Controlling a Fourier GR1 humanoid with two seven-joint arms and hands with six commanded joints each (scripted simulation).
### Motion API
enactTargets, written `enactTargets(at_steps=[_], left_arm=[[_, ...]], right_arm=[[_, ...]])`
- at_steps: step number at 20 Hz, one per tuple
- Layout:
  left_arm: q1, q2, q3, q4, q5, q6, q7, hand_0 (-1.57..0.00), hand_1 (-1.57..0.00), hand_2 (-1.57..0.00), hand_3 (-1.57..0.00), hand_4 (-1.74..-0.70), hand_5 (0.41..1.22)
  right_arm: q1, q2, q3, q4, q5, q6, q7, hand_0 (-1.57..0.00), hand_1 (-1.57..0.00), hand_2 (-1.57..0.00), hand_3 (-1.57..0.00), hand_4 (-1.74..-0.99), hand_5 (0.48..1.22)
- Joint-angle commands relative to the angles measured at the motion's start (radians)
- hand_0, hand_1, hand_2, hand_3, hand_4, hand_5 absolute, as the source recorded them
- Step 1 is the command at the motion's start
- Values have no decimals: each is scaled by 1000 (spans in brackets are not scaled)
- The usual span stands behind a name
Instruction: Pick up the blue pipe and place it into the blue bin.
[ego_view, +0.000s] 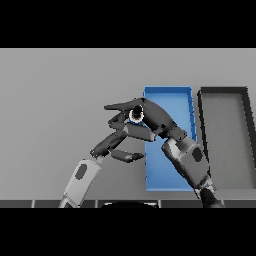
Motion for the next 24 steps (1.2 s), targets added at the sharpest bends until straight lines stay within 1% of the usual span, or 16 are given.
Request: enactTargets(at_steps=[1, 3, 4, 5, 8, 9, 10, 12, 14, 15, 17, 20, 22, 24], left_arm=[[2, 2, 4, -10, 15, -8, -5, -3, -3, -3, -3, -906, 437], [15, 5, -2, -9, 6, -8, 1, -2, -2, -2, -1, -905, 433], [17, 6, -8, -1, -9, -1, 0, -1, -1, -1, -1, -902, 432], [13, 5, -2, -12, -2, 0, 6, -1, -1, -1, 0, -898, 430], [6, 16, 8, -10, 5, -7, 4, 0, 0, 0, 0, -890, 421], [2, 12, 9, -11, 6, -3, 9, 0, 0, 0, 0, -890, 415], [8, 15, 5, -11, -3, 1, -7, 0, 0, 0, 1, -886, 412], [0, 25, 6, -12, -9, 0, -15, 1, 1, 1, 1, -877, 412], [0, 31, 6, -15, -12, -1, -13, 1, 1, 1, 1, -871, 415], [3, 29, 6, -10, -9, -3, -8, 1, 1, 1, 1, -869, 418], [11, 23, -4, -3, -14, -3, -22, 1, 1, 1, 1, -865, 419], [30, 16, -18, -18, -17, 2, -12, 1, 1, 1, 1, -875, 422], [35, 17, -17, -33, -11, 3, -4, 1, 1, 1, 1, -878, 423], [56, 26, -21, -49, -7, -1, -18, 1, 1, 1, 1, -880, 427]], right_arm=[[-45, -23, -41, 11, -34, -11, 2, -1571, -1571, -1571, -1571, -1741, 1221], [-126, -76, -109, 40, -10, -69, -16, -1571, -1571, -1571, -1571, -1741, 1221], [-155, -114, -142, 53, 4, -94, -7, -1571, -1571, -1571, -1571, -1741, 1221], [-160, -149, -164, 56, 18, -108, 5, -1571, -1571, -1571, -1571, -1741, 1221], [-181, -245, -221, 135, 0, -155, 8, -1571, -1571, -1571, -1571, -1741, 1221], [-166, -272, -243, 152, 3, -158, 8, -1571, -1571, -1571, -1571, -1741, 1221], [-135, -302, -259, 156, 4, -144, 7, -1571, -1571, -1571, -1571, -1741, 1221], [-65, -343, -284, 171, 16, -136, 7, -1571, -1571, -1571, -1571, -1741, 1221], [34, -354, -311, 152, 5, -145, 8, -1571, -1571, -1571, -1571, -1741, 1221], [80, -355, -308, 141, 7, -157, 8, -1571, -1571, -1571, -1571, -1741, 1221], [181, -361, -306, 106, -5, -169, 8, -1571, -1571, -1571, -1571, -1741, 1221], [340, -372, -289, 44, -6, -208, 8, -1571, -1571, -1571, -1571, -1741, 1221], [440, -378, -262, 22, -11, -256, 8, -1571, -1571, -1571, -1571, -1741, 1221], [525, -411, -217, -18, -25, -329, 8, -1571, -1571, -1571, -1571, -1741, 1221]])
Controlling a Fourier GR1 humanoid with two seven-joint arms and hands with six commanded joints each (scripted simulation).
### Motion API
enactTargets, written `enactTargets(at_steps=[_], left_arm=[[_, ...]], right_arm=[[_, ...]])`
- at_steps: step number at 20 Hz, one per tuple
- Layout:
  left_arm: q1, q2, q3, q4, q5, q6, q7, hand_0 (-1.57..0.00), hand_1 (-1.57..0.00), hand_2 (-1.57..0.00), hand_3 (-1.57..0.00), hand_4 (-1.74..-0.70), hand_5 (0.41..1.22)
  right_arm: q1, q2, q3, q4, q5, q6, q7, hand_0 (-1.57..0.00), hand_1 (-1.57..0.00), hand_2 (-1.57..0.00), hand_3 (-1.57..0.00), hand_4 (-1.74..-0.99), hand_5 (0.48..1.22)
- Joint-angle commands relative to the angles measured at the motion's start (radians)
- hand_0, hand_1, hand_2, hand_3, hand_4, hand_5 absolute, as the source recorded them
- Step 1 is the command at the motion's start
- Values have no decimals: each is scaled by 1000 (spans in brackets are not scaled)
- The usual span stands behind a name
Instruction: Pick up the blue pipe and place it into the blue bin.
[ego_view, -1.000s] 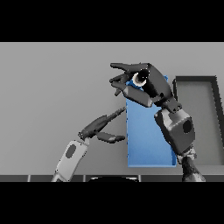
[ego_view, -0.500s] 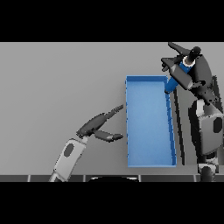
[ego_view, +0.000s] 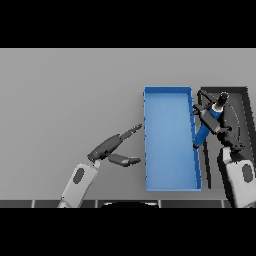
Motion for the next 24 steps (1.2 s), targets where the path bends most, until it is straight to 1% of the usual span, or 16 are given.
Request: enactTargets(at_steps=[1, 3, 4, 5, 6, 9, 10, 11, 12, 13, 15, 16, 18, 20, 21, 24], left_arm=[[-5, -2, 0, 3, 0, 0, 13, 1, 1, 1, 1, -880, 428], [-7, 3, 4, 11, -2, 0, 10, 1, 1, 1, 1, -884, 425], [-4, -3, -4, 13, -8, 3, 6, 1, 1, 1, 1, -887, 423], [-14, -12, -4, 10, -5, 5, 20, 1, 1, 1, 1, -888, 422], [-8, -7, -4, 1, 1, 1, 15, 1, 1, 1, 1, -887, 420], [-16, -2, 3, 8, 1, 1, 19, 1, 1, 1, 1, -883, 421], [-9, -6, -5, 11, -5, 1, 19, 1, 1, 1, 1, -883, 421], [-8, -2, -4, 7, -6, 0, 18, 1, 1, 1, 1, -882, 421], [-4, -3, -8, 1, -11, 4, 13, 1, 1, 1, 1, -881, 422], [-5, -3, -7, -2, -10, 5, 15, 1, 1, 1, 1, -878, 422], [-5, -3, -7, -2, -10, 5, 15, 1, 1, 1, 1, -878, 427], [-8, -3, -6, 1, -10, 6, 20, 1, 1, 1, 1, -878, 428], [-1, -8, -8, -9, -5, 6, 27, 1, 1, 1, 1, -881, 429], [-2, -16, -9, -12, -1, 8, 43, 1, 1, 1, 1, -886, 428], [-2, -16, -10, -15, -1, 8, 44, 1, 1, 1, 1, -886, 428], [2, -3, -6, -21, 0, 3, 33, 1, 1, 1, 1, -885, 427]], right_arm=[[23, -24, 25, 3, -1, -43, 0, -1571, -1571, -1571, -1571, -1741, 1221], [71, -104, 107, 9, -30, -166, 0, -1571, -1571, -1571, -1571, -1741, 1221], [90, -137, 141, 15, -42, -220, 0, -1571, -1571, -1571, -1508, -1741, 1221], [97, -166, 180, 19, -68, -272, 0, -1571, -1571, -1571, -1521, -1741, 1221], [121, -183, 213, 6, -79, -309, 0, -1571, -1571, -1571, -1255, -1741, 1221], [105, -290, 352, 55, -137, -421, 0, -1571, -1571, -1571, -908, -1741, 1221], [88, -309, 405, 83, -162, -470, 0, -1571, -1548, -1571, -847, -1741, 1221], [65, -338, 452, 111, -204, -502, 0, -1465, -1336, -1339, -788, -1678, 1221], [38, -373, 516, 125, -251, -548, 0, -1172, -1069, -1071, -630, -1592, 1221], [9, -415, 563, 135, -300, -571, 1, -937, -855, -856, -504, -1503, 1221], [9, -415, 563, 134, -290, -533, 1, -599, -547, -548, -322, -1337, 1221], [-1, -427, 580, 137, -296, -515, 1, -479, -437, -438, -258, -1275, 1186], [-96, -514, 716, 168, -348, -486, -9, -306, -279, -280, -164, -1175, 1084], [-165, -574, 815, 181, -390, -441, 1, -196, -179, -179, -105, -1110, 979], [-187, -582, 848, 191, -407, -432, 0, -156, -143, -143, -84, -1083, 934], [-243, -607, 928, 203, -446, -430, 1, -80, -73, -73, -42, -1063, 846]])
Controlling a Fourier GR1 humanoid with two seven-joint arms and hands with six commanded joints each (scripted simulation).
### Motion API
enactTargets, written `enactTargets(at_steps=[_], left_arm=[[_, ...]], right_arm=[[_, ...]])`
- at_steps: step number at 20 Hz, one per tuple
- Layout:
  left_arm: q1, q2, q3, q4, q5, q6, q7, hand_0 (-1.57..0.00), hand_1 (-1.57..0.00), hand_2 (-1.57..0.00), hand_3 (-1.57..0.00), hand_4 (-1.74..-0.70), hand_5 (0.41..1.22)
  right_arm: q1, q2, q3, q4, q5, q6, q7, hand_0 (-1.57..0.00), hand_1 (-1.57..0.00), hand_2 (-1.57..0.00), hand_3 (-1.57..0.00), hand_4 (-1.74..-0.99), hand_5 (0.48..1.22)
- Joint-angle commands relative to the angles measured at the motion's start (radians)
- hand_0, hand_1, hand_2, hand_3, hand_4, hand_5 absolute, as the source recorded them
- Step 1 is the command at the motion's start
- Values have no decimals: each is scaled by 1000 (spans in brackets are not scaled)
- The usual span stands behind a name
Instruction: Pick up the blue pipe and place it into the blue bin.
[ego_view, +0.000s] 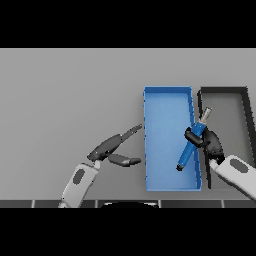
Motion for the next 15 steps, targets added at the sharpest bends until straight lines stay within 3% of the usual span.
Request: enactTargets(at_steps=[1, 7, 15], left_arm=[[-4, 3, 5, -1, 5, -3, 8, 1, 1, 1, 1, -885, 427], [-4, 1, 3, 16, -5, 1, -2, 1, 1, 1, 1, -888, 429], [26, -4, -20, -4, -22, 11, -21, 1, 1, 1, 1, -885, 431]], right_arm=[[-17, -7, 27, 4, -3, 7, 0, -63, -58, -58, -34, -1056, 817], [-101, -12, 140, 25, -24, -9, 0, -16, -14, -14, -8, -1030, 682], [-109, -29, 146, 33, -39, 18, -14, -6, -5, -5, -3, -1022, 643]])
